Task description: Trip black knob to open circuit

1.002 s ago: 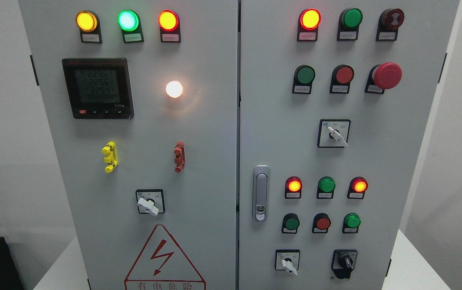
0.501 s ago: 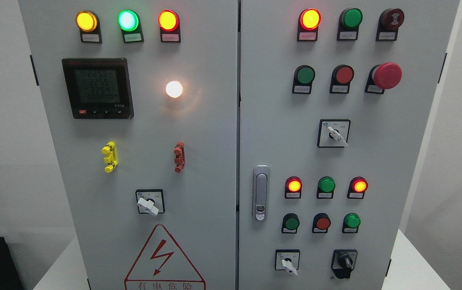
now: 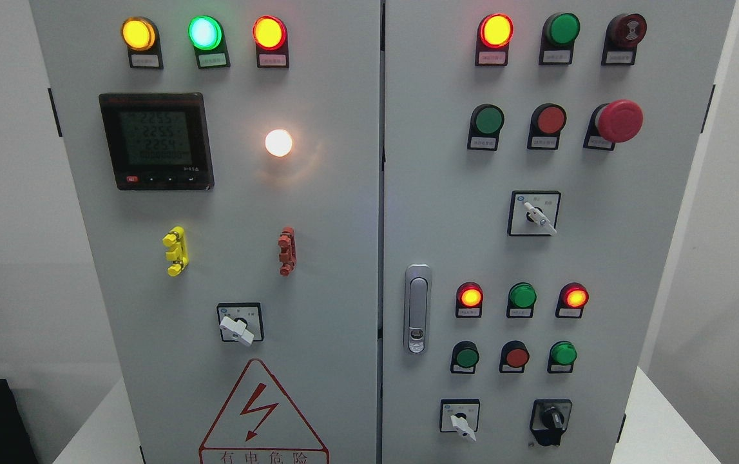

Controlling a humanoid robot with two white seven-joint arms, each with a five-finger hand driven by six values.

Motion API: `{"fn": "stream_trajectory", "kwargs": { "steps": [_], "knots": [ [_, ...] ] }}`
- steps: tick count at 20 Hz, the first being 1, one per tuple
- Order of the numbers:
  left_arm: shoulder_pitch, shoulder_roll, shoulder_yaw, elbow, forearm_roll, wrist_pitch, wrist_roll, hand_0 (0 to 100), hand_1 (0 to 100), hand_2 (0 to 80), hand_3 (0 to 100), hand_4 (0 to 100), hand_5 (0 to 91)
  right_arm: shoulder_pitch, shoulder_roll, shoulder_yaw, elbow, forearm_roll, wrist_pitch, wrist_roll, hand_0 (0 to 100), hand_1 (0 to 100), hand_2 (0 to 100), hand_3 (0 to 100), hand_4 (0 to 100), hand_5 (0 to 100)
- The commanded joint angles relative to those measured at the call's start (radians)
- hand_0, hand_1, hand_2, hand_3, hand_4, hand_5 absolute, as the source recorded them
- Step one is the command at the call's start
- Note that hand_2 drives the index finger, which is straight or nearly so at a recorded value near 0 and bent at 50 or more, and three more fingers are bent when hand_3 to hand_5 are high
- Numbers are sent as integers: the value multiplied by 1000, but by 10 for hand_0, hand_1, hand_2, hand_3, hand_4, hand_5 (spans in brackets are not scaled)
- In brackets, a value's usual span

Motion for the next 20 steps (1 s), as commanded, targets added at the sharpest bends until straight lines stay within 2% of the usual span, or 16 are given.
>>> {"fn": "stream_trajectory", "kwargs": {
  "steps": [1, 5, 8, 10, 14, 18, 20],
  "knots": [
    [-3, -2, 1, 0, 2, -3, 0, 120, 389, 0, 0, 0, 0, 0, 1, -7, -23, -4, -56, -25, 40, 165, 0, 820, 690, 612],
    [-3, -2, 1, 0, 2, -1, 0, 120, 389, 0, 0, 0, 0, 0, -1, 0, -57, -4, -159, -62, 46, 159, 0, 881, 748, 682],
    [-4, -2, 1, 0, 2, -3, 0, 120, 389, 0, 0, 0, 0, 0, -2, 9, -80, -4, -202, -103, 51, 145, 0, 950, 798, 773],
    [-3, -2, 1, 0, 2, -3, 0, 120, 389, 0, 0, 0, 0, 0, -4, 9, -106, -4, -226, -114, 56, 137, 0, 995, 837, 833],
    [-3, -2, 1, 0, 2, -3, 0, 120, 389, 0, 0, 0, 0, 9, -13, 10, -169, -4, -253, -139, 63, 129, 0, 1000, 868, 873],
    [-3, -2, 1, 0, 2, -1, 0, 120, 389, 0, 0, 0, 0, 26, -13, 10, -259, -4, -253, -142, 67, 124, 0, 1000, 881, 890],
    [-3, -2, 1, 0, 2, -3, 0, 120, 389, 0, 0, 0, 0, 27, -13, 12, -298, -4, -253, -157, 68, 124, 0, 1000, 887, 899]
  ]
}}
